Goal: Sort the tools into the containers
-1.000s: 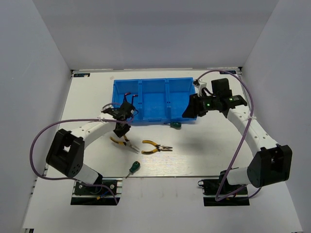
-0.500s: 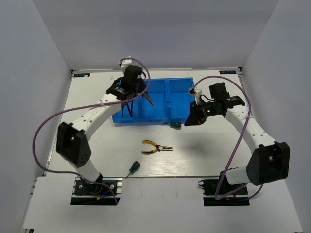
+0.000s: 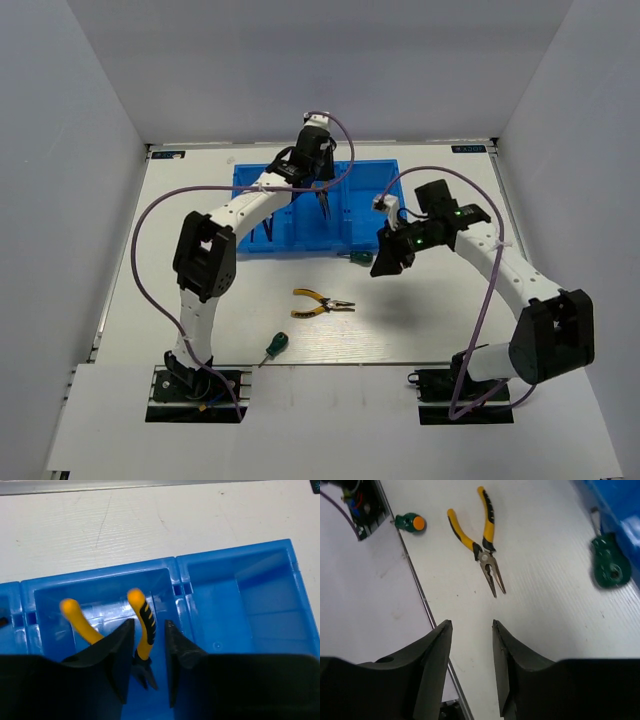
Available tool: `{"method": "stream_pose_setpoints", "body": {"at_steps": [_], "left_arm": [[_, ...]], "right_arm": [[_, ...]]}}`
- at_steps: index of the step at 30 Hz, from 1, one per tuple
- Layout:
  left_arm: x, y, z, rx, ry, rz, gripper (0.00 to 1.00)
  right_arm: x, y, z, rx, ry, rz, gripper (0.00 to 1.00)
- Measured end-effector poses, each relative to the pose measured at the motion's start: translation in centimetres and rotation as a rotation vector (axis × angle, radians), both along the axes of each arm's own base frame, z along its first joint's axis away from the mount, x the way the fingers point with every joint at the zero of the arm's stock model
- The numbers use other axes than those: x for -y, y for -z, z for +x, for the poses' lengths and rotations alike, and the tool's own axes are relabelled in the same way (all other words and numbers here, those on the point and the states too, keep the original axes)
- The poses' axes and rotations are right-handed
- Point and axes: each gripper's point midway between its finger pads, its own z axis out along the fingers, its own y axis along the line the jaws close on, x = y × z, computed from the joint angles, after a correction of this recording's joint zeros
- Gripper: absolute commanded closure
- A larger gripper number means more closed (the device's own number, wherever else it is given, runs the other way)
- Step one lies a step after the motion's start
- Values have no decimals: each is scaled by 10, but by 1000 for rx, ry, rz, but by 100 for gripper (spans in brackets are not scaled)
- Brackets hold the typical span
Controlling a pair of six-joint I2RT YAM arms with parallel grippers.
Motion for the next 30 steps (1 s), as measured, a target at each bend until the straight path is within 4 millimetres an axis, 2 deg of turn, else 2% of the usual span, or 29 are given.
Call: {"method": "stream_pose_setpoints", "body": {"at_steps": [5,9,11,13,15,16,17,20,22,24,25,26,30], "left_arm": [[2,-4,-1,15,20,19,47],[-2,-11,-2,25,16,30,42],[-10,-22,-6,36,-6,41,40],[-27,-39,-18,50,-39,58,36],[-53,-65,-42,77,-86,56,33],[-70,-80,-60,86,-110,54,33],[-85,-96,-77,104,-130,43,26],[-131,-147,-139,187,-165,-26,23],[-158,-172,-186,242,-157,-88,23],[-167,-173,-214,243,-125,-118,23],[-170,-168,-229,225,-102,-129,23],[-171,-156,-242,193,-76,-129,23],[-170,-91,-276,-24,-2,-75,24]], "right_arm": [[-27,20,-12,58,-154,-53,56],[-45,47,-8,55,-213,-123,57],[-53,57,-6,61,-228,-153,57],[-61,64,-5,72,-233,-176,57],[-70,71,-5,88,-247,-202,57],[-75,75,-6,94,-252,-215,57],[-81,79,-6,100,-260,-230,57],[-103,91,-4,111,-277,-277,55],[-117,99,-2,122,-285,-299,54],[-129,105,-1,139,-293,-319,53],[-134,109,-1,149,-296,-328,53],[-138,113,-3,156,-299,-340,53],[-150,129,-8,178,-306,-408,53]]}}
